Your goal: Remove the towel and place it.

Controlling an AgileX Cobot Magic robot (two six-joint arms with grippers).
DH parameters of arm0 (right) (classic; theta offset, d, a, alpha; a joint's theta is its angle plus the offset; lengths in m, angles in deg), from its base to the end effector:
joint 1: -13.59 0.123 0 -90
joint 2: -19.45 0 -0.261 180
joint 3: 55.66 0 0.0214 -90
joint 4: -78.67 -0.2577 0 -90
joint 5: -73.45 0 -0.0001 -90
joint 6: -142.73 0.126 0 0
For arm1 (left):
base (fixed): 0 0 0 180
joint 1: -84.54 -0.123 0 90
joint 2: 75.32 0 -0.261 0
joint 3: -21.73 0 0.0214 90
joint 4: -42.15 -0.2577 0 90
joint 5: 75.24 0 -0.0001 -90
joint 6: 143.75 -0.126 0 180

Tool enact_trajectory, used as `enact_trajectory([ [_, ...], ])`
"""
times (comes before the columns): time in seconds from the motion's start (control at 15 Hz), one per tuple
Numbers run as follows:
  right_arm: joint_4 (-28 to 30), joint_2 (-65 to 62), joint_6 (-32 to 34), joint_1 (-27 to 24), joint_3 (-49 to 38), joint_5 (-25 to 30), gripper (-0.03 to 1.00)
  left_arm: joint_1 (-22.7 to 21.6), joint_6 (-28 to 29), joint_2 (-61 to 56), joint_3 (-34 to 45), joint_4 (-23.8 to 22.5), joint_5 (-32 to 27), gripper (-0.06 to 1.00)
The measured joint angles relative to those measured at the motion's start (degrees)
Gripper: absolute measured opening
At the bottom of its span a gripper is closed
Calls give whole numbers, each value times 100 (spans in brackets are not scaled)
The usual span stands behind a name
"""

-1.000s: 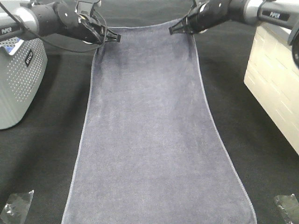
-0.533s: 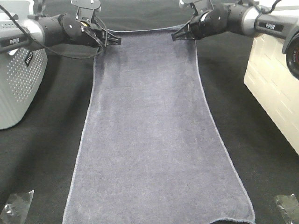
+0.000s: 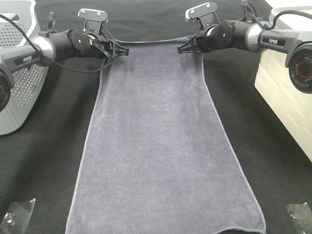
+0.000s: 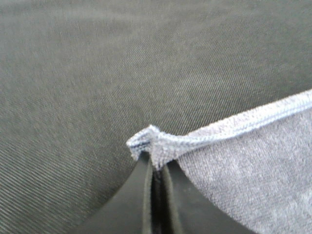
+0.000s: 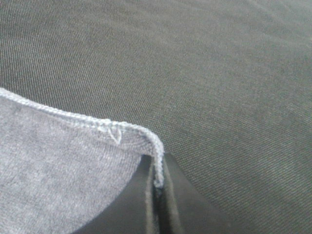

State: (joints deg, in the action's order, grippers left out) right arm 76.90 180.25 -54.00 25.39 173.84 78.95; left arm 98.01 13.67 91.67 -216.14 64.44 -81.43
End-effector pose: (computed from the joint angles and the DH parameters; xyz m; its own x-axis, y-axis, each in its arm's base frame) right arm 0.5939 0.1245 0.0783 -0.3729 -0.3417 -0.8627 -0.3140 0.9213 -0.2293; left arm 0.6008 -0.1492 0.0646 -0.4068 0.1047 -0.9075 0.2717 0.9623 -0.0107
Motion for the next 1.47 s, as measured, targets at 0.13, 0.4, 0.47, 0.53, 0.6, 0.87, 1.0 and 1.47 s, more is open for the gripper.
enact_trajectory([
  [0.13, -23, 97, 0, 0, 0, -6, 2, 0, 0, 74, -6, 6, 63, 1],
  [0.4, -160, 149, 0, 0, 0, -86, 2, 0, 0, 223, -6, 11, 229, 1],
  [0.47, -218, 149, 0, 0, 0, -109, 2, 0, 0, 252, -6, 23, 275, 1],
  [0.53, -269, 149, 0, 0, 0, -115, 2, 0, 0, 264, -6, 23, 327, 1],
  [0.6, -321, 149, 0, 0, 0, -160, 3, 0, 0, 264, -6, 23, 367, 1],
  [0.87, -401, 149, 0, 0, 0, -309, 29, 0, 0, 264, -6, 23, 539, 13],
  [1.0, -401, 149, 0, -11, 0, -338, 52, 0, 97, 269, -6, 57, 670, 37],
  [1.47, -647, 149, 6, -143, 0, -74, 60, -17, 275, 258, -264, 57, 367, 54],
])
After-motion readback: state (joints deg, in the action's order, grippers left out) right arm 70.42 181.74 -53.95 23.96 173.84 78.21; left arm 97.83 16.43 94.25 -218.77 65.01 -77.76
